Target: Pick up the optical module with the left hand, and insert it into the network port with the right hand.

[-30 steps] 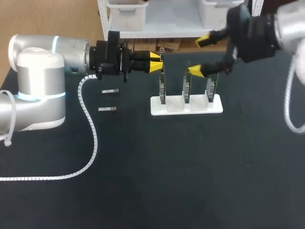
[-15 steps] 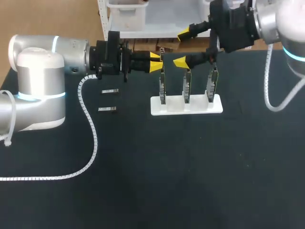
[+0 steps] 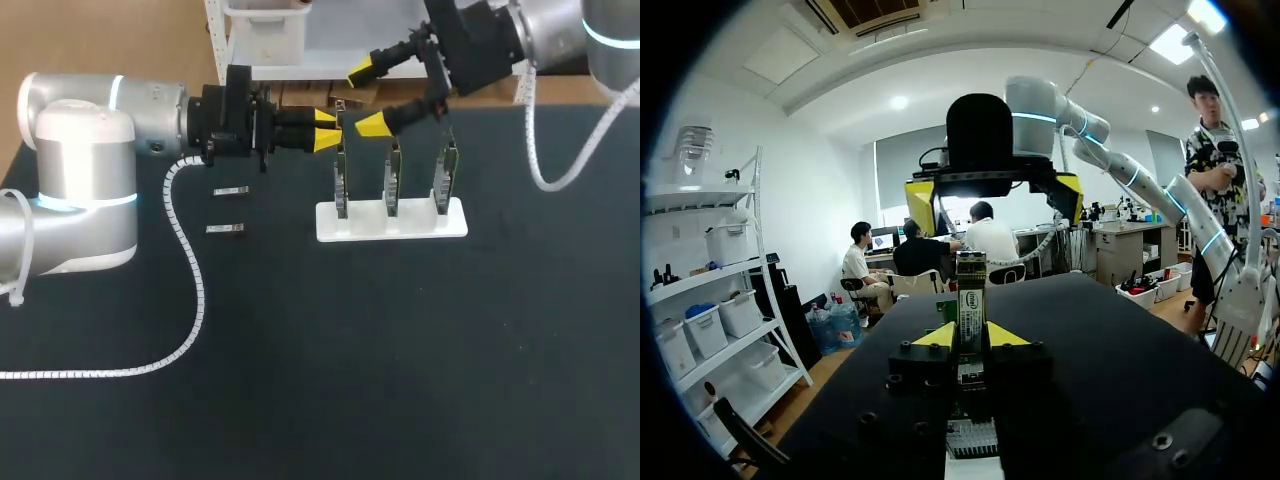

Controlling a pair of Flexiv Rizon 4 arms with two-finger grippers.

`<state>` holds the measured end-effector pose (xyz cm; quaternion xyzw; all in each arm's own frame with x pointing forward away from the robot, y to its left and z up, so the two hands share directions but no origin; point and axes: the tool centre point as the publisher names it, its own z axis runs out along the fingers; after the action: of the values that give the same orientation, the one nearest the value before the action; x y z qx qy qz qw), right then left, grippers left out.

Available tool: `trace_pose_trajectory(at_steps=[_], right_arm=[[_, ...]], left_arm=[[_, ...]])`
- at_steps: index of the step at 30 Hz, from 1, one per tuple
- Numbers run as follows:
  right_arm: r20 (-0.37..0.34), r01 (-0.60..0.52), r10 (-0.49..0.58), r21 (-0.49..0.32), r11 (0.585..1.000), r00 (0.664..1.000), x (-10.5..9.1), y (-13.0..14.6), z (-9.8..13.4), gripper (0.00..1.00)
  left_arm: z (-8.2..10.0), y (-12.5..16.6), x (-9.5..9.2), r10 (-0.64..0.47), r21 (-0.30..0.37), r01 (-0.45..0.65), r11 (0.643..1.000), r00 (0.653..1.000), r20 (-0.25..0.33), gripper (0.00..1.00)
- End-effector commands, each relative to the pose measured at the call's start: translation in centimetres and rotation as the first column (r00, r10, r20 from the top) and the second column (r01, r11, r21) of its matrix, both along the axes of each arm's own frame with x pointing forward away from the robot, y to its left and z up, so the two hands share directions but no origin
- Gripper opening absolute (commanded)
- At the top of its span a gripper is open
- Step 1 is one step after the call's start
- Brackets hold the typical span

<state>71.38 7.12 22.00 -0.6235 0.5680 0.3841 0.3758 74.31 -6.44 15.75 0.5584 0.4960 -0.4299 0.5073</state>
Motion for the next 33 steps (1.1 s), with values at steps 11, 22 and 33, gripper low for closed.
trace_pose_trajectory(at_steps=[11, 22, 33], right_arm=[[-0.069, -0.115, 0.117, 0.03, 0.993, 0.991, 1.0, 2.2, -1.4, 1.0], [-0.059, -0.075, 0.078, 0.058, 0.996, 0.995, 2.3, 2.6, -1.5, 1.0], [-0.077, -0.028, 0.033, 0.069, 0.997, 0.996, 2.5, 1.4, -1.9, 1.0]], left_arm=[[0.0, 0.0, 0.0, 0.0, 0.002, 0.0, 1.0, 1.0, 0.0, 0.0], [0.0, 0.0, 0.0, 0.0, 0.002, 0.0, 1.0, 1.0, 0.0, 0.0], [0.0, 0.0, 0.0, 0.0, 0.002, 0.0, 1.0, 1.0, 0.0, 0.0]])
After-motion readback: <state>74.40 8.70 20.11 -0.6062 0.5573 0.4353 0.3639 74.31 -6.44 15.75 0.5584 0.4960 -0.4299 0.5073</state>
